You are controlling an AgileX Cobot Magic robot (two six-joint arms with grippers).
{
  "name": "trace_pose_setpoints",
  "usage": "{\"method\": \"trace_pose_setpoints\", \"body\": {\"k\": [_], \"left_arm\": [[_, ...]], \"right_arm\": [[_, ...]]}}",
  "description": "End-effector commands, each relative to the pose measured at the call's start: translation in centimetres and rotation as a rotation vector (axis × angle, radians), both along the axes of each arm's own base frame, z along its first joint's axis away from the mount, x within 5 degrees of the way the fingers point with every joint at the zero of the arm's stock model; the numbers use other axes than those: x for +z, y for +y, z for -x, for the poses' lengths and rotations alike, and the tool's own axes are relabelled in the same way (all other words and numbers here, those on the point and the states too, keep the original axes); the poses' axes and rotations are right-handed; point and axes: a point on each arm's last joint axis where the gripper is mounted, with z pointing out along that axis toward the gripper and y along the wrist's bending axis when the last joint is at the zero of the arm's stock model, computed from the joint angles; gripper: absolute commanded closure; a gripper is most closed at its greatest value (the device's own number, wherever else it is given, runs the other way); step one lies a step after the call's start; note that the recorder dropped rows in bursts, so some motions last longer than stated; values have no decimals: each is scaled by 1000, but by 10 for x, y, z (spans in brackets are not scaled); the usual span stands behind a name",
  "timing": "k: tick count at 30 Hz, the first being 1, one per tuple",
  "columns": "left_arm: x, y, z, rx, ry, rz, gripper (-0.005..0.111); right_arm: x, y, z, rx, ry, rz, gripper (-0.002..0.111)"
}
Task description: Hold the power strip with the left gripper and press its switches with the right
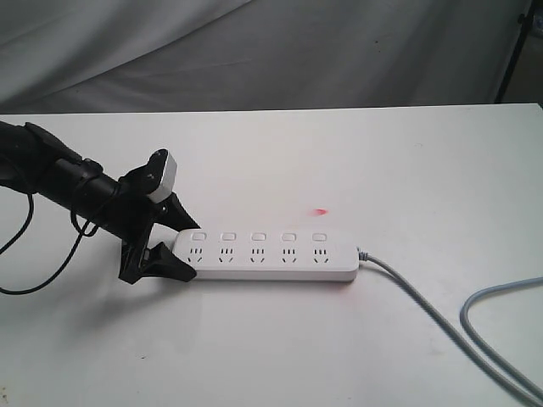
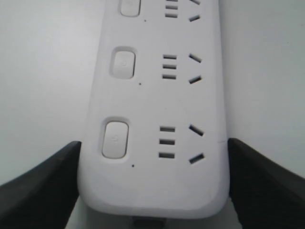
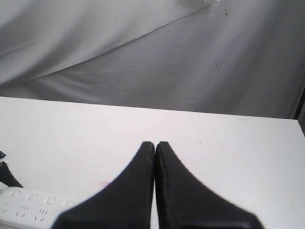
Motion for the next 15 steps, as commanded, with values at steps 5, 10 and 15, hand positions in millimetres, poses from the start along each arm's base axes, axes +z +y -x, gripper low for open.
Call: {"method": "trace_pose_setpoints", "body": {"k": [5,10,15], "left_arm": [[-2,-1,0,6,-8,-10,67],[-2,-1,0,6,-8,-10,67],[-2,-1,0,6,-8,-10,67]], "right_arm": [[-70,2,34,-23,-26,3,108],[-109,4,55,-27,-40,12,108],[-135,5,63,-32,-100,26,108]]}}
